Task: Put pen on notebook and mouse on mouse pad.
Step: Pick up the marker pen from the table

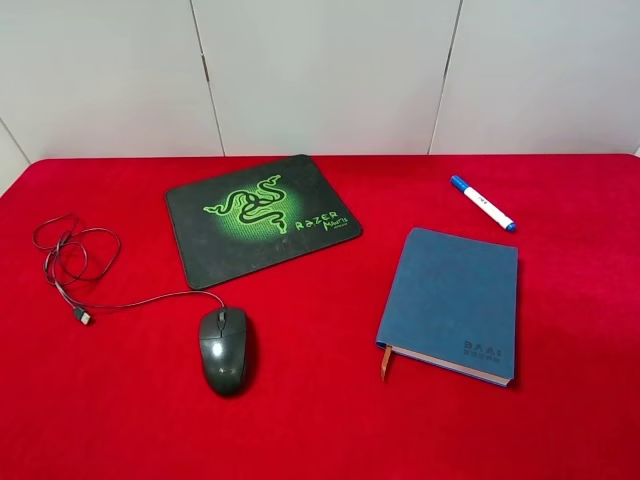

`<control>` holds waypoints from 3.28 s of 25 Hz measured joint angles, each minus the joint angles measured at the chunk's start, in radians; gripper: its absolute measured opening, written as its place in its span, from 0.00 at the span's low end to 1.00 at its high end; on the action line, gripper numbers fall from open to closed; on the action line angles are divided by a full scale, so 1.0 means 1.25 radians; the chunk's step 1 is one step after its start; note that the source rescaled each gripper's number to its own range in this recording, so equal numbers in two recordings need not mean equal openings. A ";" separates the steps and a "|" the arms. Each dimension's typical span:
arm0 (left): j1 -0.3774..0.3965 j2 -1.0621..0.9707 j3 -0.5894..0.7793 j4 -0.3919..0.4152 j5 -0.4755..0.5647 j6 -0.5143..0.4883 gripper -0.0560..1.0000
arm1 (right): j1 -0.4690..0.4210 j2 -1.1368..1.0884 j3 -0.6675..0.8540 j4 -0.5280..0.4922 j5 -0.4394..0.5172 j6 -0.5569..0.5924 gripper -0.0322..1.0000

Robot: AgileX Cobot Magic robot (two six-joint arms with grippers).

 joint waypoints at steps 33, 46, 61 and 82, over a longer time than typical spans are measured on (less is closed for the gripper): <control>0.000 0.000 0.000 0.000 0.000 0.000 1.00 | 0.000 0.000 0.000 0.014 0.000 0.000 1.00; 0.000 0.000 0.000 0.000 0.000 0.000 1.00 | 0.000 0.274 -0.173 0.014 -0.001 -0.008 1.00; 0.000 0.000 0.000 -0.001 0.000 0.000 1.00 | 0.011 0.801 -0.458 0.014 -0.029 -0.144 1.00; 0.000 0.000 0.000 -0.001 0.000 0.000 1.00 | 0.019 1.438 -0.853 0.020 -0.028 -0.280 1.00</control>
